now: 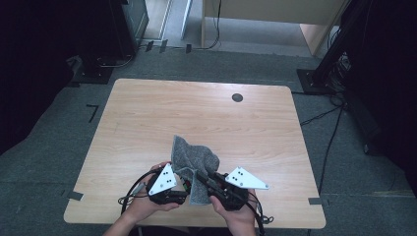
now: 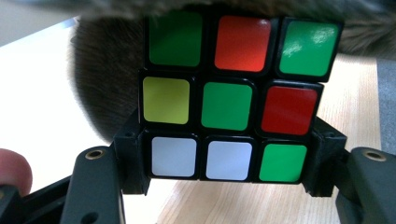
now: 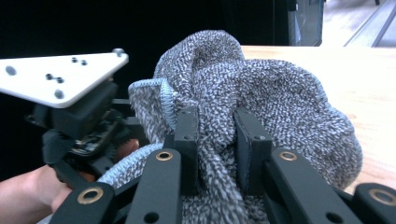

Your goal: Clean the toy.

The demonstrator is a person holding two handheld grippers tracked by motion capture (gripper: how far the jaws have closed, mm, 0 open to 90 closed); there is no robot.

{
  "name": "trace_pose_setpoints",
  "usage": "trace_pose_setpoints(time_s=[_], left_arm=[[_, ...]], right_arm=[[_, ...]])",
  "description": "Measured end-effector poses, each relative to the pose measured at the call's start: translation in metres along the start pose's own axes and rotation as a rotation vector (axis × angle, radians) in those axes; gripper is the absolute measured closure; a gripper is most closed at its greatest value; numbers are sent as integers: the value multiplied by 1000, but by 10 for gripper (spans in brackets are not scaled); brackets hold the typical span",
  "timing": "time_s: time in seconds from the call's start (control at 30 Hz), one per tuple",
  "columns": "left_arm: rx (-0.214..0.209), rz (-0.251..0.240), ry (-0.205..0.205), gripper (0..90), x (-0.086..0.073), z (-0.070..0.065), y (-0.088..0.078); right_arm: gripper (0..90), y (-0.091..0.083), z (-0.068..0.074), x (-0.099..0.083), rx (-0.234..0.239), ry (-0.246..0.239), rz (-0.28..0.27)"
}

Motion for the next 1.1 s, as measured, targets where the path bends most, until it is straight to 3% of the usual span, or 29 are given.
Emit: trace_pose_setpoints(time_s=[0.23, 0.37, 0.47, 0.57, 0.7, 0.77, 0.83, 0.87, 1.03, 1.1], left_arm=[[-21, -4, 17, 339, -3, -2, 3], [-56, -71, -14, 340, 5, -2, -4], [-33, -41, 11, 340, 1, -3, -2], [-20, -9, 37, 340, -3, -5, 3], [-12, 2, 61, 339, -2, -10, 7], [-7, -6, 66, 340, 0, -11, 7], [-4, -7, 68, 340, 1, -11, 5], [-4, -9, 67, 340, 1, -10, 4], [-8, -25, 46, 340, 2, -6, 0], [-10, -28, 45, 340, 2, -5, 0]], right_arm=[[740, -6, -37, -13, -65, 60, 48], [740, -11, -54, -17, -124, 80, 90], [740, -18, -51, -8, -112, 97, 34], [738, -24, -34, 5, -71, 57, -17], [731, -20, -9, 7, -16, -15, -15], [726, -15, -3, 2, -19, -62, 14], [719, -9, -4, -5, -35, -82, 21], [718, -9, -5, -5, -26, -63, 13], [719, -12, -27, -7, -87, -17, 16], [719, -13, -29, -7, -92, -10, 19]])
Point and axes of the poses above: each handheld gripper's, and its own axes: y roughly forward along the jaws, x roughly out of its top, z roughly to its left, the point moved 8 cm from there along y, roughly forward along the jaws, and after that the axes turned 4 degrees about z, right-handed, at the moved point
